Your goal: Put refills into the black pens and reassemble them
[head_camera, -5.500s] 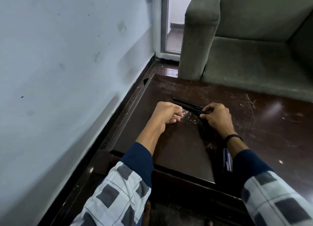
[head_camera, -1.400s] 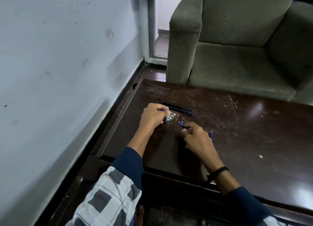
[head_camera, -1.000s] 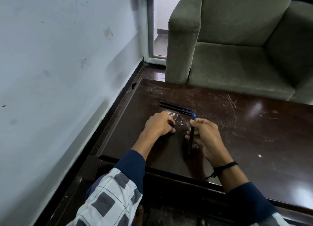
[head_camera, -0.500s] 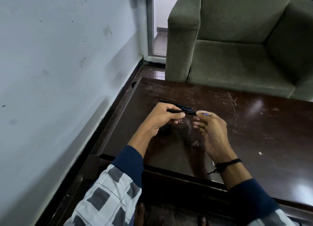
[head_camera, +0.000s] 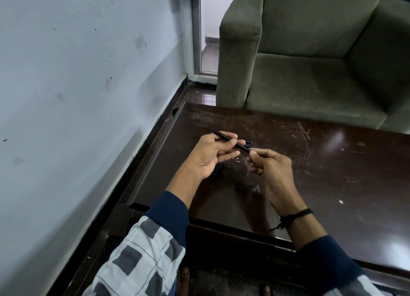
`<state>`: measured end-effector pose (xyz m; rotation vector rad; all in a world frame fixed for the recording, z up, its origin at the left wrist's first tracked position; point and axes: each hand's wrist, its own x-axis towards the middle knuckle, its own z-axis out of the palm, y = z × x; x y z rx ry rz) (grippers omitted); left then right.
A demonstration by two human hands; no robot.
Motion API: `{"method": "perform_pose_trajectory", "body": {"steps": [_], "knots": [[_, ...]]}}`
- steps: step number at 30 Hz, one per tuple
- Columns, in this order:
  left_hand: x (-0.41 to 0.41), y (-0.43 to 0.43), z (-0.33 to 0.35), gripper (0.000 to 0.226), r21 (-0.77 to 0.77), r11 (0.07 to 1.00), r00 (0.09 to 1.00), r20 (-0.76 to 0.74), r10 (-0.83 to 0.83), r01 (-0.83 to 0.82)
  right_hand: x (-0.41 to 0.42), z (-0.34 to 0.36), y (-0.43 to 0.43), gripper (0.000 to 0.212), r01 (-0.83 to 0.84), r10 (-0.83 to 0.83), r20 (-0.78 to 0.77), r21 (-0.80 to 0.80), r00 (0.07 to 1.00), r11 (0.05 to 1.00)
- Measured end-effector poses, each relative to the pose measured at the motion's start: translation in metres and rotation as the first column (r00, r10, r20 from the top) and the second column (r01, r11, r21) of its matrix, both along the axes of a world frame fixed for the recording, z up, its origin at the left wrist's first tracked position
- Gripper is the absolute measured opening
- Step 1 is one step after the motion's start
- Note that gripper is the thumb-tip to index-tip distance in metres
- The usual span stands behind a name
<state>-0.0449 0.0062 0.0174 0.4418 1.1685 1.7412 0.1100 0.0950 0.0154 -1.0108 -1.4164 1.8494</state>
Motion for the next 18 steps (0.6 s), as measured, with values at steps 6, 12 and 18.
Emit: {"method": "perform_pose_trajectory", "body": {"steps": [6, 12, 18], "knots": [[0.0048, 0.003, -0.0001, 0.008, -0.052, 0.995, 0.996, 0.005, 0.085, -0.085, -0.0009, -0.0021, -0.0053, 0.01, 0.03, -0.044, 0.071, 0.177, 0.997, 0.984], [0.0063, 0.0041, 0.0019, 0.008, -0.072, 0.989, 0.987, 0.079, 0.137, -0.132, -0.0005, -0.0029, -0.0099, 0.008, 0.006, -0.11, 0.194, 0.47, 0.975, 0.882], [0.0035, 0.003, 0.0012, 0.009, -0.065, 0.992, 0.991, 0.075, 0.113, -0.108, -0.0025, -0.0015, -0.0093, 0.007, 0.029, -0.093, 0.154, 0.376, 0.984, 0.926]]}}
